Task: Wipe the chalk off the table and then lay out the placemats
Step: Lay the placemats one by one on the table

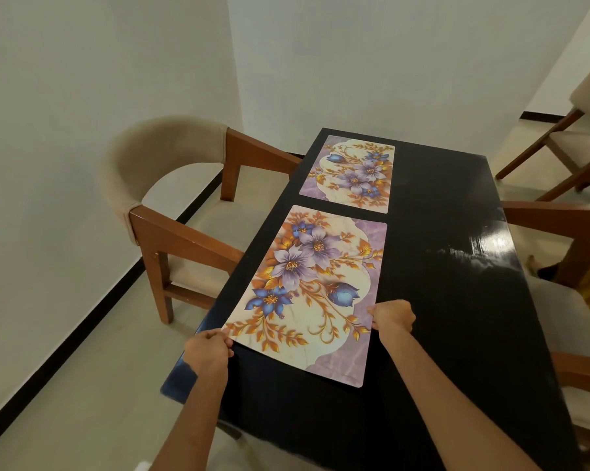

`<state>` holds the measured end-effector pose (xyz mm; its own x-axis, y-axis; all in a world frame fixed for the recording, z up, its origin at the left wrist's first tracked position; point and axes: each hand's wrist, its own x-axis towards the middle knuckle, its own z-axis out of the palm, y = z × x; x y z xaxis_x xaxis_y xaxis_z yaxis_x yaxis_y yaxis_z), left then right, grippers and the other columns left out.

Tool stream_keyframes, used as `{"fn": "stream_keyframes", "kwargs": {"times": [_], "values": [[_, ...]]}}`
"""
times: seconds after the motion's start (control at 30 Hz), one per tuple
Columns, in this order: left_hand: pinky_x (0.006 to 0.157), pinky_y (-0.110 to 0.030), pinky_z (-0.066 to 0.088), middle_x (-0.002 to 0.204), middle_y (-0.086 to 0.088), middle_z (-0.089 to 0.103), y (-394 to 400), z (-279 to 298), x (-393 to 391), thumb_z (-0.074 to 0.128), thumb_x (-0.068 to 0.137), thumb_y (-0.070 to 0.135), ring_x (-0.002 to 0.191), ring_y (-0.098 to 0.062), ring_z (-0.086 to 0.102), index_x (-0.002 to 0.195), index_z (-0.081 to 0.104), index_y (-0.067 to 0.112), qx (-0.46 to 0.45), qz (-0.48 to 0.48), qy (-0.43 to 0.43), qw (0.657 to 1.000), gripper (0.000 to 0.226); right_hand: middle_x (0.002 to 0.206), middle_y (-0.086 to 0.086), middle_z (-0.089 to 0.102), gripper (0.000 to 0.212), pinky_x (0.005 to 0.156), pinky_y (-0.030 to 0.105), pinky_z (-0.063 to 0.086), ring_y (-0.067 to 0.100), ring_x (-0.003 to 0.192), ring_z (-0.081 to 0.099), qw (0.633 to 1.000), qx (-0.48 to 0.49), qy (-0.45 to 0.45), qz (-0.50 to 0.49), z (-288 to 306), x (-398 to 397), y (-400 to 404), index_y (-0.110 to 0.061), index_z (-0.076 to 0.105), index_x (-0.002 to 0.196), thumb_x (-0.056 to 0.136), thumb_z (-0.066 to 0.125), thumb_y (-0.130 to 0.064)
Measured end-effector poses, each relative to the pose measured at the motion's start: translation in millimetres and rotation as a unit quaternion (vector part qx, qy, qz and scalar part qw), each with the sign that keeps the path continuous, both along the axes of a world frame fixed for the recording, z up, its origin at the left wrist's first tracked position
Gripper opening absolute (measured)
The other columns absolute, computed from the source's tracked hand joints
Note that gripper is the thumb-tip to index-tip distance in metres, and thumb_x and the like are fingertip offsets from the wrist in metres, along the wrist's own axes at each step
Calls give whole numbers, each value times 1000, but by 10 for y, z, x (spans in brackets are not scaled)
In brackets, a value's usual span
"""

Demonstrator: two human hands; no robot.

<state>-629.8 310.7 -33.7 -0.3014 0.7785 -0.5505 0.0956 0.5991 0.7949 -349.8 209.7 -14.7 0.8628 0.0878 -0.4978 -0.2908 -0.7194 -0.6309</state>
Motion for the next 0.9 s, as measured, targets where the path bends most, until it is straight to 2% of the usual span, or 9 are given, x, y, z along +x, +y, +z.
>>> {"fn": "stream_keyframes", "kwargs": {"times": [0.2,0.4,0.57,0.77,0.9], "values": [[57,-26,49,70,-11,61,-26,44,-2,63,90,7,53,-15,51,83,67,4,15,-4,6,1000,8,97,14,67,25,69,30,55,23,83,69,1000,-1,-8,0,-15,-10,-10,-3,61,102,82,75,-11],[58,-26,50,68,-10,62,-61,42,-33,62,89,5,53,-15,52,70,64,9,15,4,8,1000,19,96,14,66,25,73,32,57,23,82,68,1000,-8,-15,2,-49,-27,-30,-3,60,101,83,75,-11],[62,-28,52,70,-11,63,-105,39,-44,62,90,7,54,-15,54,80,67,6,15,-9,13,1000,12,95,14,67,26,75,33,58,23,81,69,1000,-10,-15,-5,-50,-25,-50,-4,60,101,81,76,-12],[61,-28,52,73,-12,64,-102,32,-47,63,90,8,55,-16,55,81,66,5,14,-19,20,1000,10,94,14,67,27,74,33,58,22,80,69,1000,-4,-5,-7,-33,-35,-56,-5,60,100,81,77,-13],[53,-24,49,74,-14,65,-119,-3,-34,62,90,7,53,-15,54,88,69,2,17,-16,25,999,9,93,12,68,26,72,32,58,21,78,69,1000,-12,-2,2,-48,-38,-63,-5,61,98,81,77,-16]]}}
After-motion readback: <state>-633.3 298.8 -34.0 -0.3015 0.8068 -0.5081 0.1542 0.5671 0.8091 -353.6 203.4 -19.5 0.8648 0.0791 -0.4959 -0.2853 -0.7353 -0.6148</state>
